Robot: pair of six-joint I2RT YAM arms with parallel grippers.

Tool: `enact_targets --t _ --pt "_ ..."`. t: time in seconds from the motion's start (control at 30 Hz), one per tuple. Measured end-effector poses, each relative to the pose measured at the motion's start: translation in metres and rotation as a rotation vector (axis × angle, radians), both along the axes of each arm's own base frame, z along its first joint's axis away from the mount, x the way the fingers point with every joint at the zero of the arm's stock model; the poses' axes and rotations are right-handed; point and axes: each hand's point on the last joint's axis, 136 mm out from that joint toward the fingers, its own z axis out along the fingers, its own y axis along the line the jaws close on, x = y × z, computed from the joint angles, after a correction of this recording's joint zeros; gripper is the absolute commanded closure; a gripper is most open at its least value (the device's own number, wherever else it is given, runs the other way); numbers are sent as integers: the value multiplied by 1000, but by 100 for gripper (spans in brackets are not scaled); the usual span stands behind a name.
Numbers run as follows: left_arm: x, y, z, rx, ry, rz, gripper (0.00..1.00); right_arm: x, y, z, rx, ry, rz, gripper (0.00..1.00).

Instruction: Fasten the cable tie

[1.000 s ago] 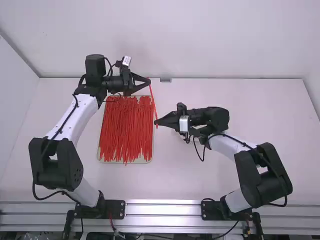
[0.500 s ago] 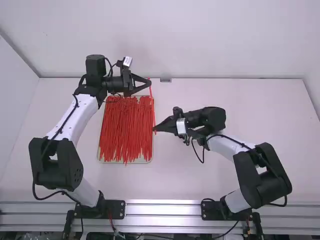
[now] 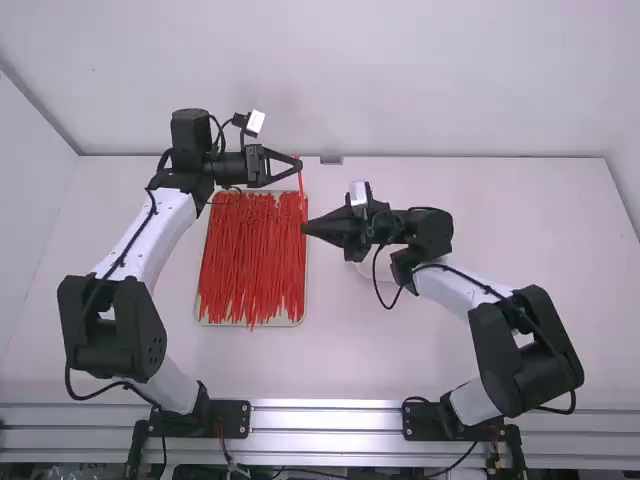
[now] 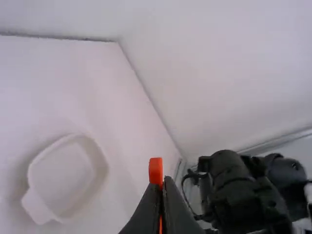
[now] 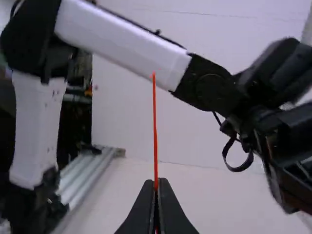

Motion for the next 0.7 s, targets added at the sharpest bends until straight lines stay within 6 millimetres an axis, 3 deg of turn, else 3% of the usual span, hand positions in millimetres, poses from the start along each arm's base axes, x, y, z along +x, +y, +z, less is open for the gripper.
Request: enact_targets --t 0.4,0.7 --pt "2 0 6 61 -286 -35 99 13 -2 6 -7 421 23 100" --pt "2 -1 19 72 -489 -70 99 28 12 -10 -28 676 -11 100"
